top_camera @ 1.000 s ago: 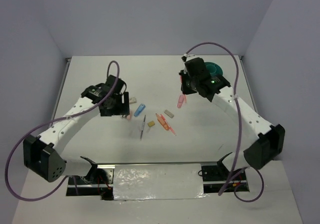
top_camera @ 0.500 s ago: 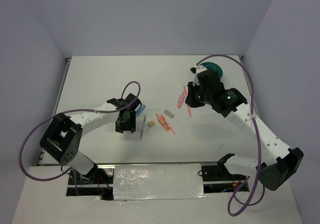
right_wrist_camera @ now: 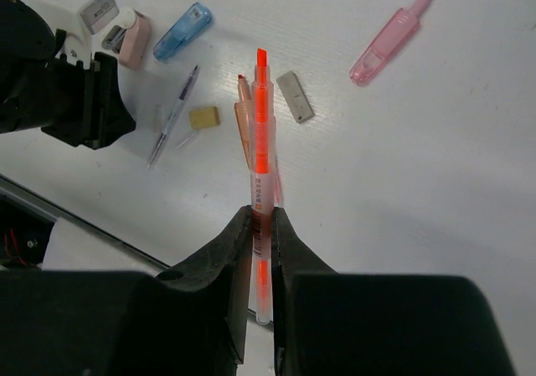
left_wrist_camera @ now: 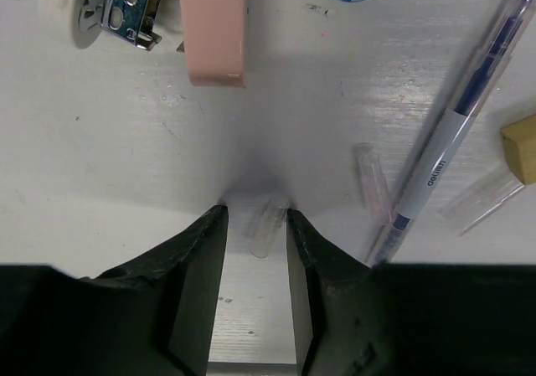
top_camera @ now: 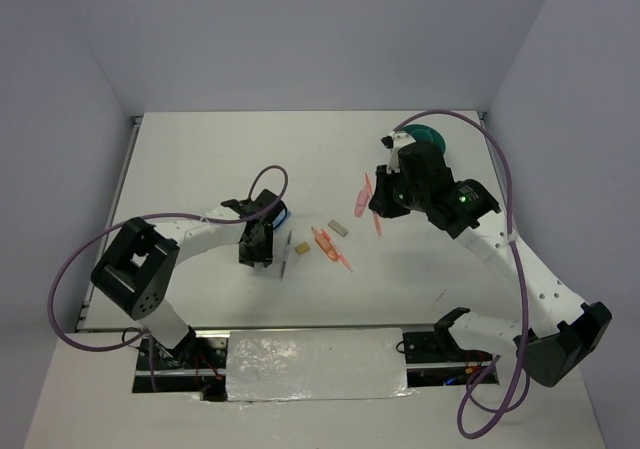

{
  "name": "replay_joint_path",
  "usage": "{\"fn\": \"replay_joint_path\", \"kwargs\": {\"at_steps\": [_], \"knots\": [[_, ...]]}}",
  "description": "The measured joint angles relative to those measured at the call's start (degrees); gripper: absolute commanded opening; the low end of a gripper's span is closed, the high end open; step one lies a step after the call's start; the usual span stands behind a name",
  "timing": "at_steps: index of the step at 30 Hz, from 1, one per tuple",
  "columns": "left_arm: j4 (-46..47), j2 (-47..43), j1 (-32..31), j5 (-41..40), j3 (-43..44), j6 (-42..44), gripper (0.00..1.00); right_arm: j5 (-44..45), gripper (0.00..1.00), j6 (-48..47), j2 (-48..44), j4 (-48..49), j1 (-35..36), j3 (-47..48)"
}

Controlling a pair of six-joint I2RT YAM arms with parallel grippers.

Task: Sort the stationery into containers
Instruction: Close the pen cap on the pen.

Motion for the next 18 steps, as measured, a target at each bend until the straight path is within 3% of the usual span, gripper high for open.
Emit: {"fn": "replay_joint_path", "kwargs": {"at_steps": [7,14,18], "knots": [[0.0,-0.1,0.0,-0.2,-0.1,-0.1,0.41,-0.2,0.00,0.0,-0.1,-0.2,0.0,0.1],[0.8,-1.5,0.0,-0.4,-1.7,-0.4,0.06,-0.3,0.00,0.0,-0.2,-0.4,0.0,0.3],[0.8,-2.0,0.0,-0.4,-2.0,-0.5,0.00,-0.9,0.00,0.0,-0.2,-0.3,0.0,0.4]]}}
